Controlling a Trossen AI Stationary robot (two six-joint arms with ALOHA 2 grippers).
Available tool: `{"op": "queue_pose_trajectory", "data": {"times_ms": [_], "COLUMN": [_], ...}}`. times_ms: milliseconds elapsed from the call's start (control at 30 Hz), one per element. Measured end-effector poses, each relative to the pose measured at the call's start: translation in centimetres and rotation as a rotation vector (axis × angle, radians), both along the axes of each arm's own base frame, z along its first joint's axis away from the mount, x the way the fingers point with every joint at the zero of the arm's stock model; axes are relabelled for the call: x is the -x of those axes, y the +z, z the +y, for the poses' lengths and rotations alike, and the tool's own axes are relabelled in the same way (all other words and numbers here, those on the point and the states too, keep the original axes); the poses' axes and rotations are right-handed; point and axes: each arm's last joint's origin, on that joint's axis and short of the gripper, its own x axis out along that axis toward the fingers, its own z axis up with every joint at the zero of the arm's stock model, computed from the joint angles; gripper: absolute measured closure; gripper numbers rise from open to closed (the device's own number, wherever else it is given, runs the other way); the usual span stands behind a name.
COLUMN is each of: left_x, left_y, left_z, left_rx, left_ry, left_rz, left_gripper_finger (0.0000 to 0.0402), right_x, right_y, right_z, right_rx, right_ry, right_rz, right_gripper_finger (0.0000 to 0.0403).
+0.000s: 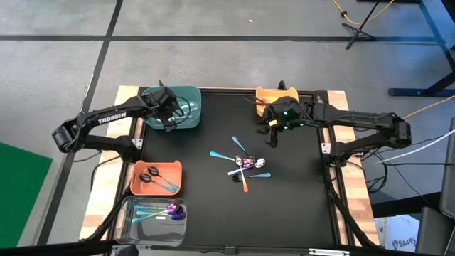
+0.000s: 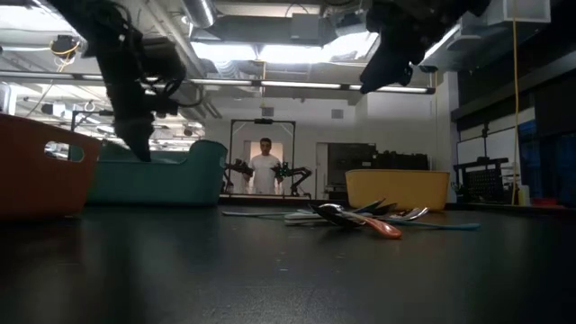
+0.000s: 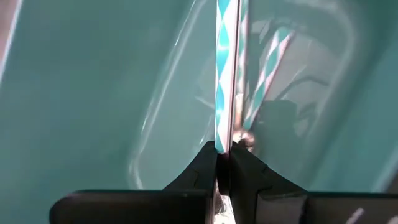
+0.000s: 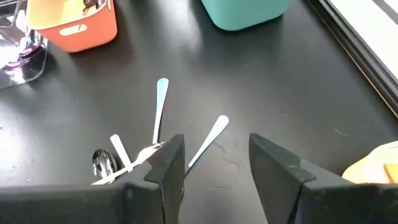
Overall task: Sort silverware by color (type)
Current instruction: Put the blue spoon into the blue bin, then put the orange spoon into the yellow bin
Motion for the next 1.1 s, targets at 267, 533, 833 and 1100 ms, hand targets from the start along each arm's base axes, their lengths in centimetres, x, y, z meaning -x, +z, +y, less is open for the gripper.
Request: {"op": "queue_pose_trajectory", "data": {"times_ms": [267,533,833,1100], "left_x": [1.6,2.2,2.3,2.3], "left_y": [-2.4,-3.4,-3.6,-3.6], "left_z": [0.4,0.1,0.0,0.0], "left_rx": [0.004,0.033,0.033,0.033], "left_ry": [0.015,0.011,0.006,0.006], "left_rz": [0.043,0.076,0.09,0.09], "left_gripper_finger": [0.0386,0.0386,0.036,0.0334], "right_x": [-0.3,-1.1,-2.2,-3.0], "right_y": [-0.8,-2.1,-4.0,-5.4], "right_z": [-0.1,-0.2,-0.5,-0.7], "right_rx": [-0.005,-0.015,-0.03,-0.042], "right_ry": [-0.013,-0.018,-0.018,-0.019], "right_rz": [-0.046,-0.02,0.046,0.099], "right_gripper_finger": [0.0239,0.0239,0.0239,0.0239]}}
